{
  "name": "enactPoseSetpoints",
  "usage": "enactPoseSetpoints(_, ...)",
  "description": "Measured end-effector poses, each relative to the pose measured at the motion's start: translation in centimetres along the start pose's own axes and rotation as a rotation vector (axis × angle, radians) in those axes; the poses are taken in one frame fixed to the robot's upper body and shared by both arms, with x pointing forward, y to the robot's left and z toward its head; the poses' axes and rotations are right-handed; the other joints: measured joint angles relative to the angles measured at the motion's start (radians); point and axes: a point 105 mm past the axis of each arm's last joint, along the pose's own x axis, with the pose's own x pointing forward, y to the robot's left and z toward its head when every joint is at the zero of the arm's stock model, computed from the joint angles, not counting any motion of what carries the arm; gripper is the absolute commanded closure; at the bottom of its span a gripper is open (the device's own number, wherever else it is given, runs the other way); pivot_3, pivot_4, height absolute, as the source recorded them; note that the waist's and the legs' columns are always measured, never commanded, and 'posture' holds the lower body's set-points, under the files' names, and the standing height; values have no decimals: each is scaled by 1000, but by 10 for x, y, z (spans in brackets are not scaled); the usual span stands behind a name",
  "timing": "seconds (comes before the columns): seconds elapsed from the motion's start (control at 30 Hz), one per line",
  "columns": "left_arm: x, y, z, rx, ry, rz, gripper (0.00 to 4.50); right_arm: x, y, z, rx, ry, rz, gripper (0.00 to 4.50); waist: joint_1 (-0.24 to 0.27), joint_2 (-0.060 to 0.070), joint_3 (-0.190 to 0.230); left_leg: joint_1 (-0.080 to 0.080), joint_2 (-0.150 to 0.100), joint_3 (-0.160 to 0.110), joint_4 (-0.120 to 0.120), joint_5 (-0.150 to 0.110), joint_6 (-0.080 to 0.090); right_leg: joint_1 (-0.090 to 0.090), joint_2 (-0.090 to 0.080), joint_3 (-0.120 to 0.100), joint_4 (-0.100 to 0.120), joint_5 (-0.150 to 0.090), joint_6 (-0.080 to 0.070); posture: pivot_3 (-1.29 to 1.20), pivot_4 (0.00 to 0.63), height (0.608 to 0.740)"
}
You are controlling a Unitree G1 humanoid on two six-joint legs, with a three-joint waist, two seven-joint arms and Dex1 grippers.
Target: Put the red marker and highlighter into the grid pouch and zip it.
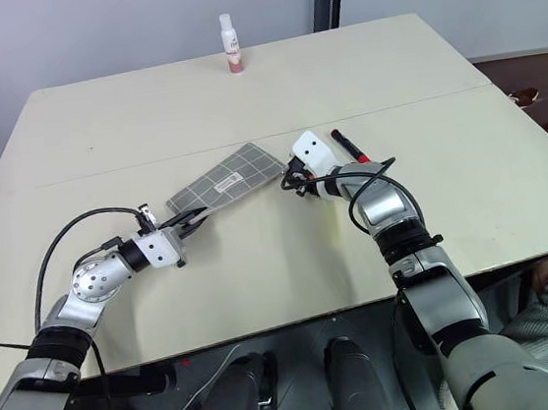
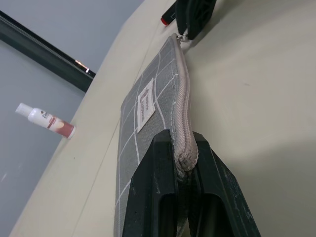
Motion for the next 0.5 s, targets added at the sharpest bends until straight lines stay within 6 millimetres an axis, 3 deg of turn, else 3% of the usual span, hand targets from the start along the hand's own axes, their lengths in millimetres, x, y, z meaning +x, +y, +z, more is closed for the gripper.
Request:
enactPoseSetpoints(0.13, 0, 0, 0, -1, 1, 5, 4500, 0, 3, 1, -17, -7, 19, 4438, 0, 0, 0, 0, 0, 0, 0, 0, 0, 0, 0, 0, 0, 0, 0, 0, 150, 740)
enactPoseSetpoints(0.5, 7, 0, 1, -10, -2, 29, 4500, -4, 47, 38, -101, -125, 137, 4438, 4, 0, 0, -1, 0, -1, 0, 0, 0, 0, -1, 0, -1, -2, 2, 0, 150, 740)
